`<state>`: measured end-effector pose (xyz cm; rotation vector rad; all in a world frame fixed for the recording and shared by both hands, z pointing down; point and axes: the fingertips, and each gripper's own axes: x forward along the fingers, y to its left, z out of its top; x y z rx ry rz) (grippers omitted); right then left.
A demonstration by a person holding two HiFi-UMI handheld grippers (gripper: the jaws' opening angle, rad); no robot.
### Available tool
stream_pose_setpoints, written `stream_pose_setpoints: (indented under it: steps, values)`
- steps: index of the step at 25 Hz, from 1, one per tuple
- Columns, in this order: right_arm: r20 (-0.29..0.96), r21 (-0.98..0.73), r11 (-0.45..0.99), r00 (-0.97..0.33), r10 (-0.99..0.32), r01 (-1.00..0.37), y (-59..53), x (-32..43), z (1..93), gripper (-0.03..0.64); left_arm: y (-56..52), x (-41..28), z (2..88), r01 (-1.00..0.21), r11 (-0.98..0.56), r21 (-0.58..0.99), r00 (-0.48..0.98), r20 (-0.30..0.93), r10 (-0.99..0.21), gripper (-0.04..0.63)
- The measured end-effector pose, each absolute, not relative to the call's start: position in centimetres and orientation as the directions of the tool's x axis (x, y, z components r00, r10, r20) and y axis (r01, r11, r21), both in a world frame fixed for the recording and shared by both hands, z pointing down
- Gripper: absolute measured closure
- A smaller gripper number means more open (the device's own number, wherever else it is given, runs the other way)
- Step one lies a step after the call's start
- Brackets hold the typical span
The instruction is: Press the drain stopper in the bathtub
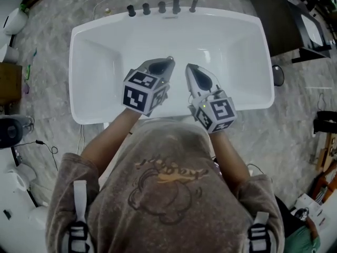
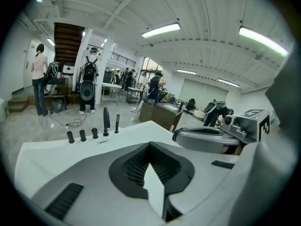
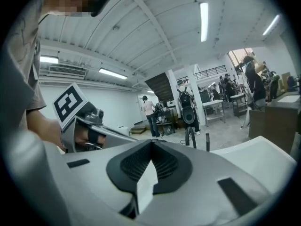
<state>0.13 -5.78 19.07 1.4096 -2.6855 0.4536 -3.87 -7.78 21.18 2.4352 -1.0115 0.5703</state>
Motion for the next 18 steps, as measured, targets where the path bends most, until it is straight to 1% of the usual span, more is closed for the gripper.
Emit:
stream_pose_setpoints:
  steps: [6, 12, 15, 18]
  values:
    - [0.112, -0.189, 0.584, -0.608, -0.786, -0.789, -3.7, -0.4, 14.8, 0.617, -5.5, -4.4, 16.3, -0.678, -0.713, 0.180, 0.713, 0.396, -0.578, 0.594]
    - [0.017, -0.103, 0.643, -0.647, -0.762, -0.759, -1.7, -1.7, 12.2, 0.617, -3.8, -5.8, 13.5, -0.658, -0.739, 0.143, 0.747, 0.244, -0.618, 0.594]
    - [-0.013, -0.095, 0.658, -0.660, -0.751, -0.747, -1.4, -2.1, 11.8, 0.617, -3.6, -6.4, 12.4, -0.650, -0.751, 0.116, 0.758, 0.169, -0.630, 0.594]
    - [-0.024, -0.080, 0.669, -0.670, -0.742, -0.738, -1.1, -2.4, 11.9, 0.617, -3.4, -6.6, 12.1, -0.644, -0.760, 0.090, 0.764, 0.130, -0.632, 0.594]
